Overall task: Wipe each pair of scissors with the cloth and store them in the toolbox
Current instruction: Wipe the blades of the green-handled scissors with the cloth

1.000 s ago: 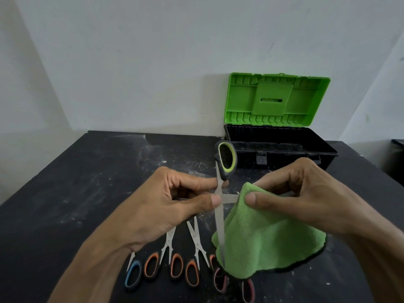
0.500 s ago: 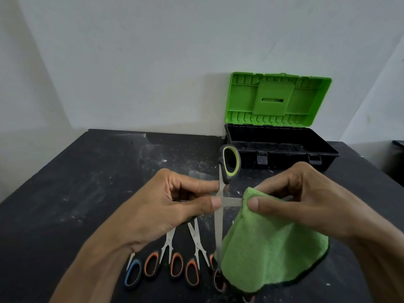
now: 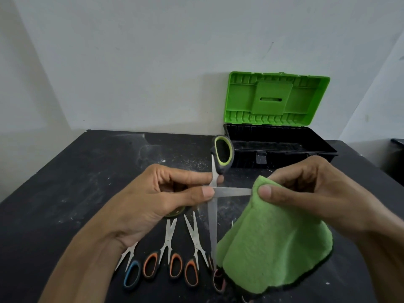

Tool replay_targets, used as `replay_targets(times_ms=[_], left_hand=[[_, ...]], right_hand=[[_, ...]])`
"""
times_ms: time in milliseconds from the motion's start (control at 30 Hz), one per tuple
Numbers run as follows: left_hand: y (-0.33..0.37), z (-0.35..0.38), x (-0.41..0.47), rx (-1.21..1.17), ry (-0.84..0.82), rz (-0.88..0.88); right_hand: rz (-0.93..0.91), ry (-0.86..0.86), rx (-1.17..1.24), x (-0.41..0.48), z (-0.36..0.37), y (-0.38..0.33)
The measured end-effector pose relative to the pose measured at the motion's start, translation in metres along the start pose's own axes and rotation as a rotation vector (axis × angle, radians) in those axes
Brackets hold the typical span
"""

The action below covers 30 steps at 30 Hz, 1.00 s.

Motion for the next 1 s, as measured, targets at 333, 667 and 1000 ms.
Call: replay_targets(times_ms=[333, 667, 1000], left_hand=[[0.005, -0.002, 0.002, -0.013, 0.054, 0.017], [0.005, -0.007, 0.001, -0.028, 0.082, 0.025], [0.01, -0.01, -0.004, 0.001, 0.081, 0.058]], right_hand=[[-0.042, 0.024, 0.024, -0.002, -0.003, -0.004], [-0.028, 0.113, 0.034, -0.004, -0.011, -0.007], [-0.016, 0.107, 0.005, -0.007, -0.01, -0.013]])
Point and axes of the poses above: each hand's wrist, its own x-axis towards the middle knuckle, its own z-axis out of the palm, y = z × x, the point moved 6 cm from there along x, towards the middle knuckle, and after that the axes turned 3 degrees about z, right-handed, at the moved point
